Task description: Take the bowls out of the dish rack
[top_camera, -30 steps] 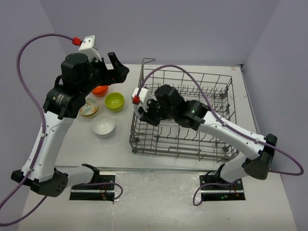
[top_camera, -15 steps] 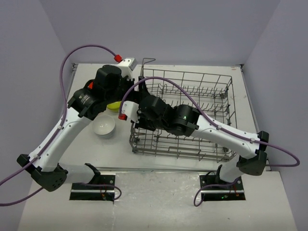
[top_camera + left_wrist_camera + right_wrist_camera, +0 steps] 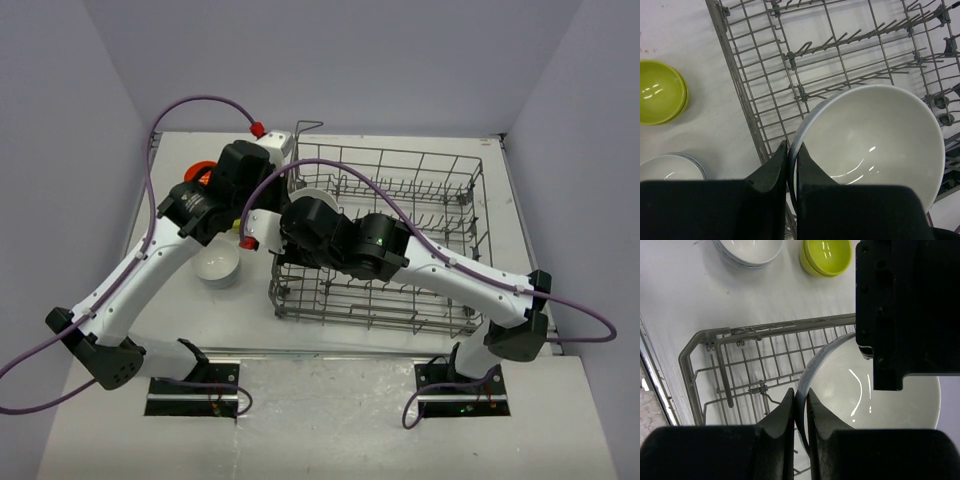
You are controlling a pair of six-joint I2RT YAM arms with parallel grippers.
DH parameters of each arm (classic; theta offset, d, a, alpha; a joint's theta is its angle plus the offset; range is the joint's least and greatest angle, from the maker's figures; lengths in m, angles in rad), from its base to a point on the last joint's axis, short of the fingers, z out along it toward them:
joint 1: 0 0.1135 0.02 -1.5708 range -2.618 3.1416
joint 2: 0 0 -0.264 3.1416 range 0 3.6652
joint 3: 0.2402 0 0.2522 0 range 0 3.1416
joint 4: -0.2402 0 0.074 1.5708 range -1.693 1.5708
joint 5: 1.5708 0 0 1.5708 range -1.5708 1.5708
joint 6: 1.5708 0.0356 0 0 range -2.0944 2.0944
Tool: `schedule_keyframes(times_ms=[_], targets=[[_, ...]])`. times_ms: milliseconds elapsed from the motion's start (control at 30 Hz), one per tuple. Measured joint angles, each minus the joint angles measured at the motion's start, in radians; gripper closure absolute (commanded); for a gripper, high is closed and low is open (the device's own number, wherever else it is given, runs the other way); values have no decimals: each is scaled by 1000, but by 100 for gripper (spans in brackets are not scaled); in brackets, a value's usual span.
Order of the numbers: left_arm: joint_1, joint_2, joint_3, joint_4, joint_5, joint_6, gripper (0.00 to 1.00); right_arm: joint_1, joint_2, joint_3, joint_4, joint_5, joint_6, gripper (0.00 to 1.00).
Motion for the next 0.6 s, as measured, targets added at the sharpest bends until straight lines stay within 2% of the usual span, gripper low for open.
schedule_keyframes(times_ms=[100,133,167,233,267,433,500,567,600], targets=[[0,-2,0,4,-12,0,100,1,-1,-5,10,8,-10,100],[0,-6,0,4,-21,-2,100,0,-3,-14,24,10,-15,88],[0,-12,0,4,-35,-2,100,0,-9,-31,46,14,-22,47],[0,-27,0,-4,-93,-29,100,3,-21,-58,85,49,-23,36],[0,-39,0,0,-126,-45,100,4,-26,-69,103,65,-21,22],[-2,-113,1,-8,-303,-119,100,3,-59,-104,224,129,-20,3],[19,-140,-1,-17,-365,-142,100,10,-99,-128,286,141,-17,1],[116,-170,-21,-8,-394,-169,100,13,-162,-170,307,177,6,1],[206,-195,-51,24,-399,-176,100,11,-203,-201,314,201,21,1]])
